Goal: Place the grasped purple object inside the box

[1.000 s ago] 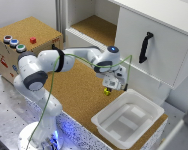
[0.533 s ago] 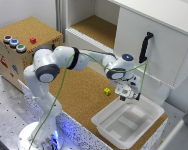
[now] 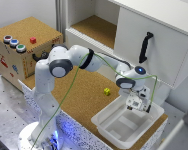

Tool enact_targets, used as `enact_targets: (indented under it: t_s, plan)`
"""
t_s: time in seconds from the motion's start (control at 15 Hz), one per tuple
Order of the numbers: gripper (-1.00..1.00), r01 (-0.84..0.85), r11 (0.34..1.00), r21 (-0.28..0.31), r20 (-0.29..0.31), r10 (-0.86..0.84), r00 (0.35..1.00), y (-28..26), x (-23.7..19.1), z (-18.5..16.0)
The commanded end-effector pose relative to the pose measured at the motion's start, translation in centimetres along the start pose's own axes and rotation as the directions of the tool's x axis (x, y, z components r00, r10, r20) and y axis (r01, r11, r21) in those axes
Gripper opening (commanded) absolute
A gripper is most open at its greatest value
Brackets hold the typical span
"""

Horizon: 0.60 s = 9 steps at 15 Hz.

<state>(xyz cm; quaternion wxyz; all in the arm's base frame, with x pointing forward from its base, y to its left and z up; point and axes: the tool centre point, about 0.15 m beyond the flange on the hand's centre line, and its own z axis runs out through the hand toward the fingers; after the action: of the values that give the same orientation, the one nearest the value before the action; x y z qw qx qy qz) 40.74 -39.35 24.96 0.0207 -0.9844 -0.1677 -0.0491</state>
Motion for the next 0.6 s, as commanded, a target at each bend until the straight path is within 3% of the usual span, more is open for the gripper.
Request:
enact_targets:
  t_s: [0.0,0.13,0.2,0.4,0.53]
  plan:
    - [-1.0,0.05,0.995,0.082,0.061,-0.055,0.997,1.3,2.5,2.7]
    - [-1.0,0.076,0.996,0.054,0.095,-0.081,0.992,0.5,3.1,2.3]
    - [1.0,0.076,0.996,0.04,0.107,-0.08,0.991,0.1,3.3,2.1]
    - [1.0,0.087,0.996,-0.018,0.128,-0.084,0.988,-1.0,3.6,0.4]
    - [1.0,0.093,0.994,-0.058,0.106,-0.087,0.991,-1.3,3.8,-2.5]
